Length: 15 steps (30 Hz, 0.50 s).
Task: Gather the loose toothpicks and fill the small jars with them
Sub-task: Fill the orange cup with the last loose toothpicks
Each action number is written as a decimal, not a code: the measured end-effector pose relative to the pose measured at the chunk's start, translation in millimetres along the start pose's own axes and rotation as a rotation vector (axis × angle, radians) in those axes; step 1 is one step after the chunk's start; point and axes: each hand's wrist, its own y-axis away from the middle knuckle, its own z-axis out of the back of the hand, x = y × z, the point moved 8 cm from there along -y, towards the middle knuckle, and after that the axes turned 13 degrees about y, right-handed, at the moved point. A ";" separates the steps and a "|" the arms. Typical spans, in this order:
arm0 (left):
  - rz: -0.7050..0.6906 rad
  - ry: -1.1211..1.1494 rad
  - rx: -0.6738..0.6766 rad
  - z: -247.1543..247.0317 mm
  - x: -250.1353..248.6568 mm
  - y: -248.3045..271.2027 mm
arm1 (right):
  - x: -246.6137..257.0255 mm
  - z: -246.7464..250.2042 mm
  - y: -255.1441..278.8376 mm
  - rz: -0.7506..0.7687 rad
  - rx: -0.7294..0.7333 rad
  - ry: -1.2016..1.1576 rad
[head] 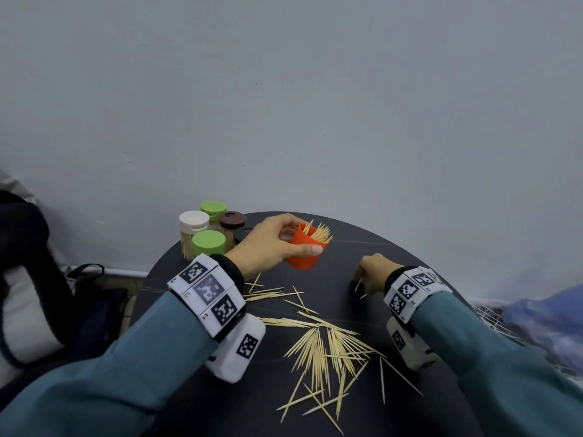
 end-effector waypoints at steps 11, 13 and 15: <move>0.020 -0.023 0.040 -13.2 0.9 12.4 | 15.2 6.8 48.2 -0.017 -0.133 0.174; 0.024 -0.030 0.040 -12.9 1.7 13.6 | 17.4 8.5 55.6 -0.028 -0.153 0.237; 0.026 -0.029 0.041 -12.1 1.5 14.5 | 16.2 7.5 60.8 -0.033 -0.142 0.239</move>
